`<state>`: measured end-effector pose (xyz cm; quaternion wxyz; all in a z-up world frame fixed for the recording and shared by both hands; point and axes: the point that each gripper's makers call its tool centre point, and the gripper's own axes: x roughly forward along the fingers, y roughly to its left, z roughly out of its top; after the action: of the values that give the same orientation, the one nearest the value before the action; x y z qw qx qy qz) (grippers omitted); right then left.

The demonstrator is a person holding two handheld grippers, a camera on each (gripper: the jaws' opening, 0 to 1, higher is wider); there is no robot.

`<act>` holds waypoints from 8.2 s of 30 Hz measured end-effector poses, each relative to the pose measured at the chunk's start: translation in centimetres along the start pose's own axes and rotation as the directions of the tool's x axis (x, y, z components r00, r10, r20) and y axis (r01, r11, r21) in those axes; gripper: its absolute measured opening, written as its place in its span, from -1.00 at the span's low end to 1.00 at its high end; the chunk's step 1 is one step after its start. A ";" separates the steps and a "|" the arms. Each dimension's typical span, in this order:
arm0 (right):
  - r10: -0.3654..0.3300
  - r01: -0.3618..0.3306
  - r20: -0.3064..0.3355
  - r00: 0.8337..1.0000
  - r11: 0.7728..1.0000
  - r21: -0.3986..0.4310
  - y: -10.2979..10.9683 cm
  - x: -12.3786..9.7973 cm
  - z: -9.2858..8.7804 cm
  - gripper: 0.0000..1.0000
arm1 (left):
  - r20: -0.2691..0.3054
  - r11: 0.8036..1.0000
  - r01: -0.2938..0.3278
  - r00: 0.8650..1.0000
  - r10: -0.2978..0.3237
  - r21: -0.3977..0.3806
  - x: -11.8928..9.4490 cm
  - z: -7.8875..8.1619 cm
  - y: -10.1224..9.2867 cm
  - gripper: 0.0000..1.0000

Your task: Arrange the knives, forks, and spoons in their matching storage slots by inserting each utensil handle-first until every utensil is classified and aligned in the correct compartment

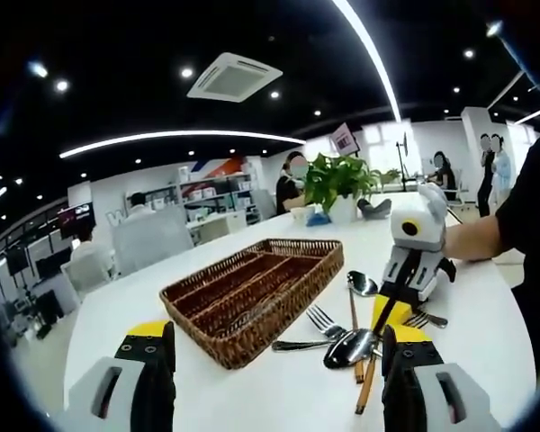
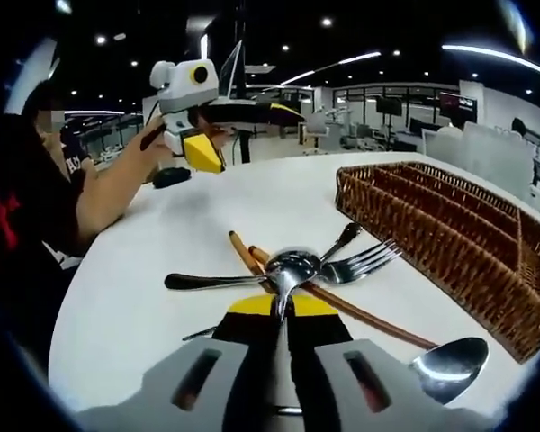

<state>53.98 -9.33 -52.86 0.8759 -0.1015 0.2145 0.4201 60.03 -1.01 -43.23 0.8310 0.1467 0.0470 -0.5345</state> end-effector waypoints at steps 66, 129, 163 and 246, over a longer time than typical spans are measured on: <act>0.015 -0.002 0.047 0.999 0.960 -0.279 -0.1 -5.0 3.6 -1.00 | 0.005 0.991 0.123 0.992 -0.123 -0.056 1.3 -0.4 -2.7 0.78; 0.178 -0.150 0.059 0.982 0.935 -0.322 3.5 -3.6 2.2 -0.93 | -0.068 0.860 0.505 0.863 -0.500 0.081 3.4 -1.8 -13.3 -0.31; 0.178 -0.133 0.049 0.983 0.866 -0.482 3.7 -4.0 2.2 -0.97 | -0.040 0.849 0.522 0.853 -0.520 0.080 2.9 -1.2 -13.6 -0.35; 0.025 -0.064 -0.075 0.997 0.820 -0.569 -2.5 -9.2 8.8 -0.99 | 0.025 0.998 0.041 0.999 -0.040 -0.052 0.1 -0.2 -0.3 1.00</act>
<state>53.36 -14.10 -40.76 0.7880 -0.3675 0.1092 0.4818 59.79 -1.20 -43.49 0.8240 0.1174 0.0539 -0.5517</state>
